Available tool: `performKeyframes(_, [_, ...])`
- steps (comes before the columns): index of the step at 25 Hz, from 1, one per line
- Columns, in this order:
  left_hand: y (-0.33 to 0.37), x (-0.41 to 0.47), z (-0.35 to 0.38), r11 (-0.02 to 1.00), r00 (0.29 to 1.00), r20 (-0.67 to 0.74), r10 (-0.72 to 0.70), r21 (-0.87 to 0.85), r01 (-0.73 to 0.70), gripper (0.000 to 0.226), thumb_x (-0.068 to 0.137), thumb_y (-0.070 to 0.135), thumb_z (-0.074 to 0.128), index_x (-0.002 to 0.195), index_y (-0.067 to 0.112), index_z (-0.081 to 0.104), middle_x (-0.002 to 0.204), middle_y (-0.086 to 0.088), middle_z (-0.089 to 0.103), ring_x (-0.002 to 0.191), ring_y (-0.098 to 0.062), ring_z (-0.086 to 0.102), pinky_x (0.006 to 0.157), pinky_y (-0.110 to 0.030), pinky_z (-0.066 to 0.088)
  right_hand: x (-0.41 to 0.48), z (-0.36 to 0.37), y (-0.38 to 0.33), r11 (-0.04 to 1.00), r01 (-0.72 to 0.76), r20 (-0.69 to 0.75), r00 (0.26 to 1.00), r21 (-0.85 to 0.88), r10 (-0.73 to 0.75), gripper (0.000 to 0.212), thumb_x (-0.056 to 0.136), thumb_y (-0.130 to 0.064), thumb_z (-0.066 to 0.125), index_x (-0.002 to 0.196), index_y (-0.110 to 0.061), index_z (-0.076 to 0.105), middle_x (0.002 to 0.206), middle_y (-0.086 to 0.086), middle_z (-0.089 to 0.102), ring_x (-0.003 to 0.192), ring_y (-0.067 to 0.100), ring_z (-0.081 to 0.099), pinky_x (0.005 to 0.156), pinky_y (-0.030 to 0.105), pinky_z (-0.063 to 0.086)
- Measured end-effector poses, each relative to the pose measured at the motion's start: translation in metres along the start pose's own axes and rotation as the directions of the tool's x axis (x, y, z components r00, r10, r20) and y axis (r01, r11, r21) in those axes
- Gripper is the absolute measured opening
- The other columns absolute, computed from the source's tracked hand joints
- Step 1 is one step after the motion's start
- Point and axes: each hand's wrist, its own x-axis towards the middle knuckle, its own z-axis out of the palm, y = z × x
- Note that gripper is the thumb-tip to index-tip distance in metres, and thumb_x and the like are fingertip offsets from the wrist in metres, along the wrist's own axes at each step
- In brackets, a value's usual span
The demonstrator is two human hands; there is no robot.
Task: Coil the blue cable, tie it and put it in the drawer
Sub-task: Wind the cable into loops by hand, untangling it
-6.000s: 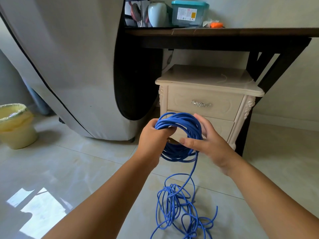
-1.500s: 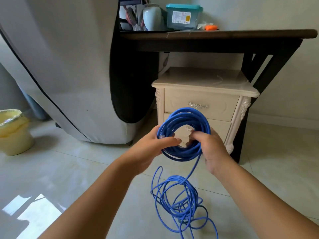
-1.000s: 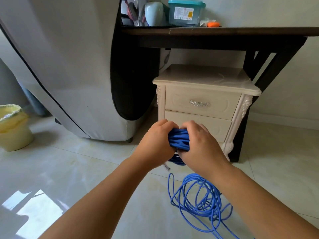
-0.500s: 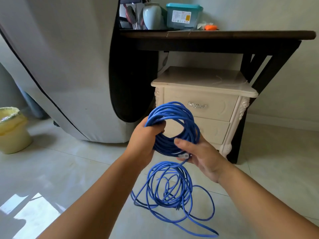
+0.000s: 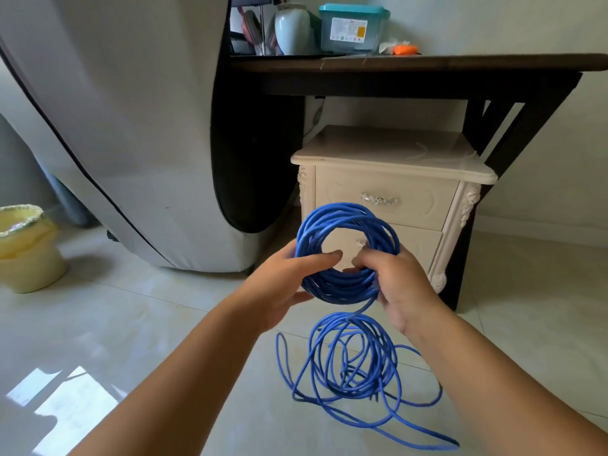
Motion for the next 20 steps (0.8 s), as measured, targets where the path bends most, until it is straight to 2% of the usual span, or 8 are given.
performKeyframes(4, [0.001,-0.001,0.0,0.894,0.966,0.083,0.246,0.366,-0.258,0.101,0.078,0.006,0.079,0.152,0.044,0.022,0.145,0.011,0.043,0.114,-0.002,0.059,0.088,-0.023,0.055,-0.006,-0.001,-0.003,0.84,0.149,-0.02,0.982,-0.522,-0.187,0.015,0.079,-0.007,0.062,0.086,-0.019,0.056,0.078,0.001,0.062,0.07,0.023,0.056,0.063,0.034,0.042])
performKeyframes(6, [-0.009,0.003,0.006,0.558,0.89,0.197,0.411,0.718,-0.417,0.106,0.075,0.006,0.078,0.155,0.04,0.016,0.153,0.01,0.031,0.132,-0.006,0.043,0.104,-0.03,0.048,-0.014,0.002,-0.003,0.67,0.252,0.09,0.959,-0.699,-0.267,0.015,0.081,-0.011,0.062,0.088,-0.021,0.052,0.078,-0.001,0.061,0.07,0.019,0.056,0.058,0.031,0.041])
performKeyframes(8, [-0.015,0.009,0.006,0.299,0.831,0.288,0.476,0.836,-0.461,0.102,0.076,0.005,0.075,0.156,0.034,0.018,0.155,0.006,0.03,0.139,-0.016,0.035,0.112,-0.033,0.04,-0.018,0.004,-0.005,0.536,0.375,0.244,0.922,-0.756,-0.302,0.019,0.08,-0.01,0.061,0.083,-0.023,0.047,0.072,-0.004,0.057,0.066,0.02,0.053,0.055,0.027,0.038])
performKeyframes(11, [-0.015,0.015,0.0,0.352,0.871,0.245,0.426,0.842,-0.409,0.076,0.081,0.018,0.076,0.146,0.029,0.04,0.133,0.006,0.052,0.117,-0.011,0.053,0.098,-0.023,0.047,-0.018,0.0,-0.01,0.378,0.5,0.4,0.861,-0.779,-0.314,0.026,0.078,-0.007,0.059,0.082,-0.028,0.044,0.072,-0.007,0.05,0.067,0.018,0.048,0.053,0.024,0.033])
performKeyframes(13, [-0.014,0.015,0.001,0.379,0.882,0.207,0.424,0.843,-0.381,0.04,0.082,0.02,0.075,0.117,0.028,0.057,0.106,0.009,0.061,0.094,-0.011,0.06,0.08,-0.019,0.051,-0.021,0.0,-0.009,0.352,0.506,0.416,0.857,-0.787,-0.302,0.022,0.08,-0.011,0.06,0.088,-0.025,0.046,0.078,-0.008,0.05,0.072,0.018,0.049,0.056,0.023,0.034])
performKeyframes(15, [-0.013,0.015,0.004,0.436,0.876,0.134,0.464,0.826,-0.358,0.026,0.083,0.011,0.07,0.098,0.027,0.056,0.09,0.009,0.06,0.08,-0.011,0.059,0.068,-0.017,0.047,-0.024,0.002,-0.01,0.456,0.475,0.377,0.879,-0.753,-0.293,0.029,0.081,-0.018,0.065,0.099,-0.027,0.044,0.086,-0.009,0.053,0.075,0.015,0.054,0.059,0.022,0.041])
performKeyframes(17, [-0.012,0.016,0.005,0.556,0.888,0.041,0.458,0.767,-0.322,0.019,0.083,0.006,0.066,0.092,0.022,0.06,0.08,0.007,0.061,0.071,-0.009,0.058,0.062,-0.017,0.045,-0.025,0.0,-0.016,0.683,0.403,0.313,0.913,-0.609,-0.26,0.049,0.077,-0.03,0.074,0.113,-0.032,0.04,0.097,-0.007,0.056,0.08,0.011,0.061,0.069,0.022,0.049])
performKeyframes(20, [-0.014,0.018,0.003,0.784,0.916,-0.122,0.383,0.567,-0.252,0.009,0.086,0.01,0.064,0.086,0.019,0.063,0.072,0.0,0.064,0.061,-0.006,0.055,0.058,-0.019,0.045,-0.019,-0.01,-0.025,0.905,0.257,0.4,0.91,-0.337,-0.11,0.088,0.063,-0.059,0.078,0.137,-0.041,0.034,0.122,-0.009,0.058,0.1,0.0,0.065,0.089,0.022,0.048])
